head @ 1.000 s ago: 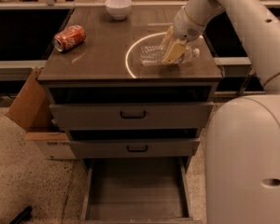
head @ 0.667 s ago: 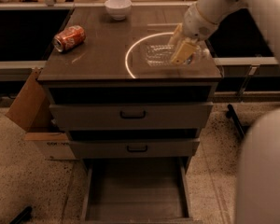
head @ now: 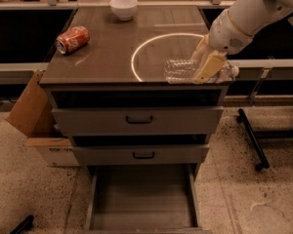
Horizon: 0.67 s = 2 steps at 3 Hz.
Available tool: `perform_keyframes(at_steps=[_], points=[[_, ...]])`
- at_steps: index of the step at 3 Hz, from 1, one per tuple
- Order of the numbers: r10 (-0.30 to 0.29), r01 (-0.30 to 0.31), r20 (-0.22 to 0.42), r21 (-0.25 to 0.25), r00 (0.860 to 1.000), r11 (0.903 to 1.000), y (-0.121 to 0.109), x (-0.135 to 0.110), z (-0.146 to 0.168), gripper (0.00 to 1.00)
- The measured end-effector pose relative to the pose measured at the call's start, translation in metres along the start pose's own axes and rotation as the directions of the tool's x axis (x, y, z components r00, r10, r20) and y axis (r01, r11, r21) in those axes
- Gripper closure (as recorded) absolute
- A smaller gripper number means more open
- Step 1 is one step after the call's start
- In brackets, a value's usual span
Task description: Place water bottle into bottom drawer
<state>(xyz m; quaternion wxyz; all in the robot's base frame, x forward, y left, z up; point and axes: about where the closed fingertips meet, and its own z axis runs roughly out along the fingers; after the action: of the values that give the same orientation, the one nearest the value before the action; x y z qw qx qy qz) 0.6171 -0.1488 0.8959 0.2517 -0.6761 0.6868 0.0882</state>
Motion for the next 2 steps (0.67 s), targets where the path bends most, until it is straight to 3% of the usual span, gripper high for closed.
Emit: perform_keyframes(at_steps=[2], points=[[0.011, -0.011, -0.018, -0.001, 1.000, 0.9999, 0.0094, 0.0072, 0.0052, 1.00]])
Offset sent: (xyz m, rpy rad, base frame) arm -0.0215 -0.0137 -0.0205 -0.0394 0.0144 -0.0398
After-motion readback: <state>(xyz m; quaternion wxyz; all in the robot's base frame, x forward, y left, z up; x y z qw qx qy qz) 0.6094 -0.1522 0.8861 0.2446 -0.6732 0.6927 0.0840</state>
